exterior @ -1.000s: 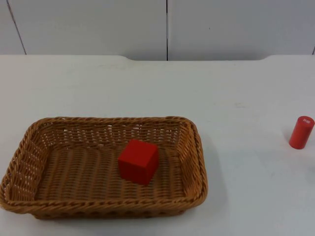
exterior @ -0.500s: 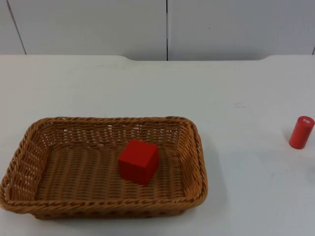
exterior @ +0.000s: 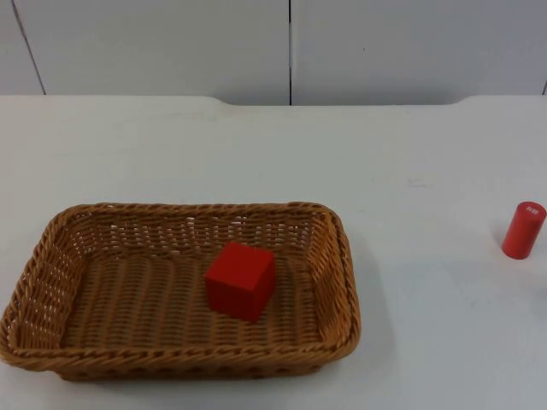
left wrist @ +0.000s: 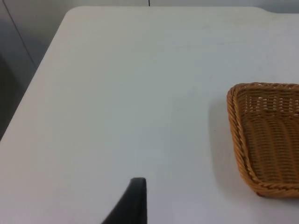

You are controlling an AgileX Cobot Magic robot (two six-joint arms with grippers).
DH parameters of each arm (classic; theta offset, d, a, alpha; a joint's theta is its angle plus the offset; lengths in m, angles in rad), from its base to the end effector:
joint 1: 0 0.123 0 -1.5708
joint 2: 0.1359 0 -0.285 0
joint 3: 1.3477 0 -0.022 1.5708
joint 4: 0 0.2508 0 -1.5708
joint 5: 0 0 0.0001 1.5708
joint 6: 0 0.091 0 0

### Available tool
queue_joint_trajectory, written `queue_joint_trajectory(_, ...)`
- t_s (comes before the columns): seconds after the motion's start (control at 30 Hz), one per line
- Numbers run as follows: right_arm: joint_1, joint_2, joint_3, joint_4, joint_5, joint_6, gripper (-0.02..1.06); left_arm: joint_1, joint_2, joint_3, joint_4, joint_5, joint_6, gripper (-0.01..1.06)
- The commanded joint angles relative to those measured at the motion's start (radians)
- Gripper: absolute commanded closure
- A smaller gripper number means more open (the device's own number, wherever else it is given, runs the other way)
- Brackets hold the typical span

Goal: Pick up the basket with the left hand and place the object to the left of the red cylinder into the basket with the right hand.

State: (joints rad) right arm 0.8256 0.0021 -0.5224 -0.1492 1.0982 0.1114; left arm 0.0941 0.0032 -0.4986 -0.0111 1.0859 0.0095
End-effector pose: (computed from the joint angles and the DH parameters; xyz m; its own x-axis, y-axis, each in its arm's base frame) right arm 0.0026 -0.0149 0.2812 -0.3445 -0.3104 -0.8860 -0.6349 0.7722 -0.0237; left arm -0.0052 -0.0014 0.2749 -0.4805 -0.0410 -0.8760 -0.0833 0.9965 -0.0010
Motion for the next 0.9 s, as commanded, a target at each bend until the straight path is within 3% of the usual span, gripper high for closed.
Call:
queue_joint_trajectory(0.0,-0.001,-0.002,0.005,-0.001,-0.017,0.001,0.27,-0.005,-0.003,0.005,0.003,-0.011,0.001,0.00)
queue_joint_trajectory(0.1,-0.001,-0.002,0.005,0.001,-0.017,-0.008,0.27,-0.005,-0.003,0.005,0.003,-0.011,0.001,0.00)
queue_joint_trajectory(0.27,-0.001,-0.002,0.007,0.101,-0.021,-0.131,0.23,-0.005,-0.003,0.005,0.003,-0.011,0.001,0.00)
queue_joint_trajectory(0.5,-0.001,-0.002,0.007,0.099,-0.021,-0.126,-0.01,-0.005,-0.003,0.005,0.003,-0.011,0.001,0.00)
queue_joint_trajectory(0.87,-0.001,-0.002,0.007,0.101,-0.021,-0.040,-0.01,-0.005,-0.003,0.005,0.003,-0.011,0.005,0.00)
